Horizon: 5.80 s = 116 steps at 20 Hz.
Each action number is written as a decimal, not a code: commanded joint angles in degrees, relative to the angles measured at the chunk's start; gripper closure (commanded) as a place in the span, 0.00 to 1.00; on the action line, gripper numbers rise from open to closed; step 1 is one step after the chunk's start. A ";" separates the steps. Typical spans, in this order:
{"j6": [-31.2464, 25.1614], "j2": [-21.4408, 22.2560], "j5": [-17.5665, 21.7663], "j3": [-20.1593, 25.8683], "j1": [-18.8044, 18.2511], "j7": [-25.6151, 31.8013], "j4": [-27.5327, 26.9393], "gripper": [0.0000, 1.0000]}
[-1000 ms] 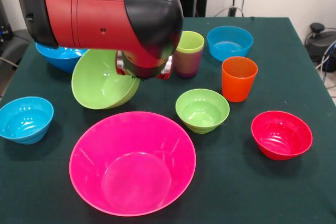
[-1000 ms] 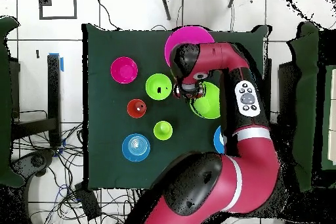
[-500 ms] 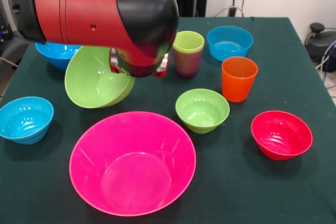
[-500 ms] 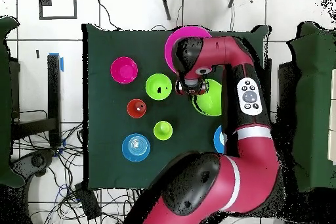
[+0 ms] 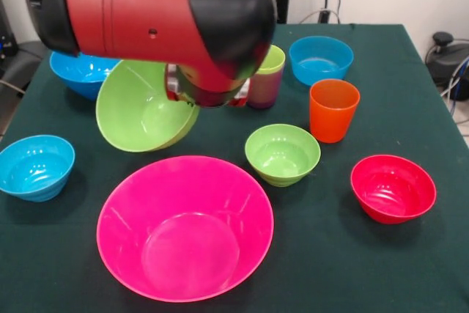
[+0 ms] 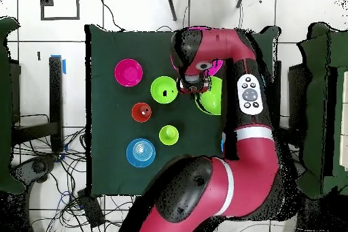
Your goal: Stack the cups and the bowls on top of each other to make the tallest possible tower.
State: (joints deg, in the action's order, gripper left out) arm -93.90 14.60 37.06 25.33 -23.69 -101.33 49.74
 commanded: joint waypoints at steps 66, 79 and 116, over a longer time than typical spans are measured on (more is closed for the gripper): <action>-8.28 3.56 -2.49 0.73 11.53 1.03 -12.91 1.00; 11.34 6.93 -6.44 -2.38 10.01 0.70 -0.79 1.00; 26.62 7.61 -0.41 -2.14 11.43 12.99 -1.96 1.00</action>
State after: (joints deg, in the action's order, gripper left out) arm -70.14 20.38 30.19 24.13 -15.25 -101.33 47.52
